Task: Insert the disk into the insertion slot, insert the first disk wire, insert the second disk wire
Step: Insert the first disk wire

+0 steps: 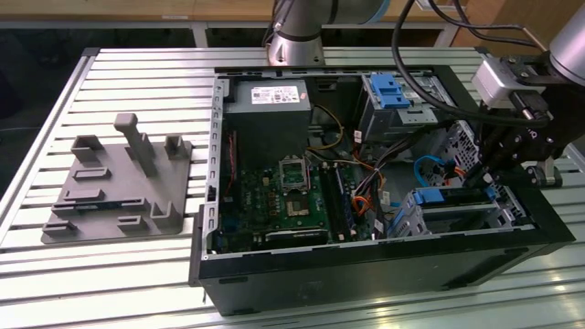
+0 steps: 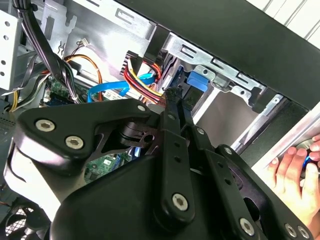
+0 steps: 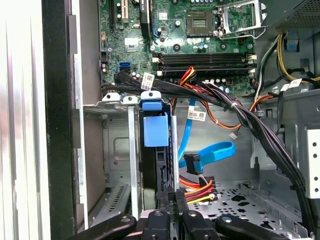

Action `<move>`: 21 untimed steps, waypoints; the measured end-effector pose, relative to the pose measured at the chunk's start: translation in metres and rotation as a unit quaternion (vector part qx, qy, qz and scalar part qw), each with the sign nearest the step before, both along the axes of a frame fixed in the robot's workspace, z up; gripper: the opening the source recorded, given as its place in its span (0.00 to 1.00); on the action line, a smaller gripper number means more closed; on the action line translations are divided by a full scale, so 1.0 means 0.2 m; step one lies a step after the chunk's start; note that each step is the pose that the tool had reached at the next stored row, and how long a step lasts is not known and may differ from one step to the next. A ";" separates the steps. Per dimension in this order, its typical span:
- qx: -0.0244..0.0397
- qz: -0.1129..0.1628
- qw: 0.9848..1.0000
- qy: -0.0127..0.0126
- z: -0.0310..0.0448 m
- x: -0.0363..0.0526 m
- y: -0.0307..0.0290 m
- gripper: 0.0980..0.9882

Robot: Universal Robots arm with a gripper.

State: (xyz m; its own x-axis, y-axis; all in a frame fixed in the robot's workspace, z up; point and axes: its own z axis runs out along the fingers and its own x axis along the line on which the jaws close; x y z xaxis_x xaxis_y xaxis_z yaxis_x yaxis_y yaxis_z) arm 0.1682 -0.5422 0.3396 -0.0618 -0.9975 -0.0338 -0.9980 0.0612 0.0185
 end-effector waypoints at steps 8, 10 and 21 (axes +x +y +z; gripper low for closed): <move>0.000 -0.005 1.000 0.000 -0.004 0.000 -0.008 0.07; 0.000 -0.006 1.000 0.000 -0.005 0.000 -0.009 0.07; 0.000 -0.009 1.000 0.000 -0.017 -0.001 -0.011 0.07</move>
State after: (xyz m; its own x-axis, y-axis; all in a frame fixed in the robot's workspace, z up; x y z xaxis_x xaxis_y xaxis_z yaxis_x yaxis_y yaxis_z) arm 0.1679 -0.5443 0.3362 -0.0791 -0.9963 -0.0337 -0.9967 0.0786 0.0185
